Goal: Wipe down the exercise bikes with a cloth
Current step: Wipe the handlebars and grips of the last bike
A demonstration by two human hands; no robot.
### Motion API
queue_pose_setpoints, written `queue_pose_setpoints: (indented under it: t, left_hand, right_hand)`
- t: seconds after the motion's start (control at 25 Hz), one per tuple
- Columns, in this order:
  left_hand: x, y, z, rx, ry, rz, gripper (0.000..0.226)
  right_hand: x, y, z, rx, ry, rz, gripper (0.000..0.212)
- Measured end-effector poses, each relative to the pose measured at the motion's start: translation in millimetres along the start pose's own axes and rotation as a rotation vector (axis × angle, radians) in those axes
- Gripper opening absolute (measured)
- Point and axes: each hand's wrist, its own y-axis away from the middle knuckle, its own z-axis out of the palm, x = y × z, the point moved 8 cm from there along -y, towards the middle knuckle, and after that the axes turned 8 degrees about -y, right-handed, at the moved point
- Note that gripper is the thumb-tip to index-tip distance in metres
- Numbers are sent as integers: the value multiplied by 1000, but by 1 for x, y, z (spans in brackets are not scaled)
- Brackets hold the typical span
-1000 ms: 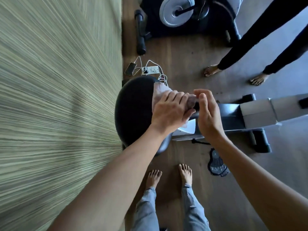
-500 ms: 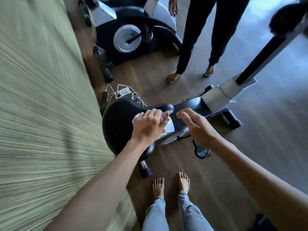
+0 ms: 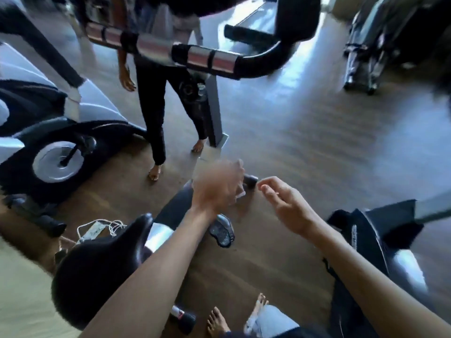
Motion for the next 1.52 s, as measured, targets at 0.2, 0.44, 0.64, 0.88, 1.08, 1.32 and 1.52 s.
queue_pose_setpoints:
  t: [0.2,0.44,0.64,0.88,1.08,1.32,1.52]
  left_hand:
    - [147,-41,46,-159,287,125,45]
    - [301,-53,80,-350,684,75,29]
    - [372,-65,92,-432,870,42,30]
    - [442,-68,84,-700,1083,151,35]
    - [466,-115,100,-980,1022,344,44]
    - [495,-175,93,-1140,1133,494,43]
    - [517,-220,96,-1014,1214,388,53]
  right_hand:
    - [45,56,-108,216,-51,144,15]
    - [68,109,-208,497,-230,199,56]
    - [61,127,-267,709,-373,135,41]
    - [53,133,-326,897,-473,13,32]
    - [29,132,-388,964,-462,-74,32]
    - [6,94,-457,992,-305,-66,26]
    - [-1,71,-489,1254,-135,-71,35]
